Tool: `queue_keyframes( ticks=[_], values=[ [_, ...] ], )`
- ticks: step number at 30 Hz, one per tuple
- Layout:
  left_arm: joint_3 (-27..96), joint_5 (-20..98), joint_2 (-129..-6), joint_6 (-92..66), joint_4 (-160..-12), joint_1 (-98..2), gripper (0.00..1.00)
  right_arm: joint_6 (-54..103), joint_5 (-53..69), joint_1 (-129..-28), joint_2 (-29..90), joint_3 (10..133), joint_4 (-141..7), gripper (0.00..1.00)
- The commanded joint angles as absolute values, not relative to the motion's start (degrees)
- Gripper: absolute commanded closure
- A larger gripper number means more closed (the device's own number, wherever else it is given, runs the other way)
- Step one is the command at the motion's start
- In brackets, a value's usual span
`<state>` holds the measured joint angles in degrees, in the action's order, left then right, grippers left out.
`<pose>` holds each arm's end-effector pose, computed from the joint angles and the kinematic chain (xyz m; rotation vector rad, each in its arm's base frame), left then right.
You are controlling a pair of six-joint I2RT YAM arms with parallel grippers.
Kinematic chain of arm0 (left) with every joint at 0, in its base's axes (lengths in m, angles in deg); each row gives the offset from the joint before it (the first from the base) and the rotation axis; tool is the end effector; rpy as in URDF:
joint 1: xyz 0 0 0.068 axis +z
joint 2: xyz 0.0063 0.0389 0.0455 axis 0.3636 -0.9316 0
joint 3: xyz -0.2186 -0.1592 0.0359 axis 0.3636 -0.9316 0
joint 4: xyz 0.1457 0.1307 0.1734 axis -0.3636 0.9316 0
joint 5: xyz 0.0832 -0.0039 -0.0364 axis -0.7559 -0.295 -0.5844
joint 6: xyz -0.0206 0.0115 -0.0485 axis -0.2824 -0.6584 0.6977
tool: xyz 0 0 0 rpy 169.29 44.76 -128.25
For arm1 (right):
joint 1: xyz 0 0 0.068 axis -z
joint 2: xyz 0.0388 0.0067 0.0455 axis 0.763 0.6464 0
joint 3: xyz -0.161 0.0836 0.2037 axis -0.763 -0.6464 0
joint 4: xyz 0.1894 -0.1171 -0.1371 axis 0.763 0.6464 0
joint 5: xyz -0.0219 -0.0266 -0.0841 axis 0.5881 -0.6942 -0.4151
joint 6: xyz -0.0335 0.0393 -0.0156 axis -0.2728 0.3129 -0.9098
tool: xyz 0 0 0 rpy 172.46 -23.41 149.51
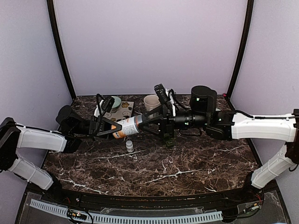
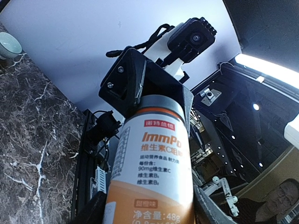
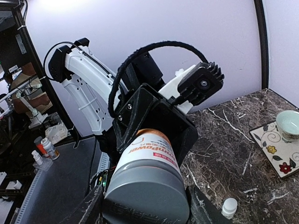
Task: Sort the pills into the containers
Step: Hold the pill bottle, then unscrew the lid of the pill bottle.
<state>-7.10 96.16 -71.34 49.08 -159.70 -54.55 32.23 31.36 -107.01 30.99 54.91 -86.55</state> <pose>0.1965 -0.1674 0.2683 0.7831 1.5995 -2.0822 0.1652 0.2913 0.3277 -1.0699 1.4822 1.3656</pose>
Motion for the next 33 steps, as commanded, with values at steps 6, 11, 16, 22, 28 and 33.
queue_keyframes(
  ticks=[6, 11, 16, 22, 28, 33],
  values=[
    [-4.34, 85.89, -59.28, 21.69, -133.91, -54.8, 1.0, 40.68, 26.19, -107.16, 28.16, 56.75, -81.15, 0.31],
    [-4.71, 83.72, -57.63, 16.34, -131.51, -54.8, 1.0, 48.49, 24.72, -107.06, 28.35, 57.46, -81.47, 0.25],
    [-4.44, 81.87, -56.28, 10.82, -127.05, -54.8, 1.0, 56.59, 24.58, -106.3, 28.18, 57.83, -83.61, 0.24],
    [-4.51, 80.21, -54.61, 6.08, -123.0, -54.89, 1.0, 62.57, 24.08, -105.66, 30.27, 60.33, -80.92, 0.24],
    [-4.73, 79.67, -53.47, 4.38, -121.73, -54.98, 1.0, 63.84, 23.37, -105.13, 33.04, 61.82, -77.23, 0.25],
    [-4.64, 78.82, -51.95, 2.56, -119.77, -55.07, 1.0, 65.48, 24.86, -104.92, 34.83, 63.87, -77.78, 0.25]
  ],
)
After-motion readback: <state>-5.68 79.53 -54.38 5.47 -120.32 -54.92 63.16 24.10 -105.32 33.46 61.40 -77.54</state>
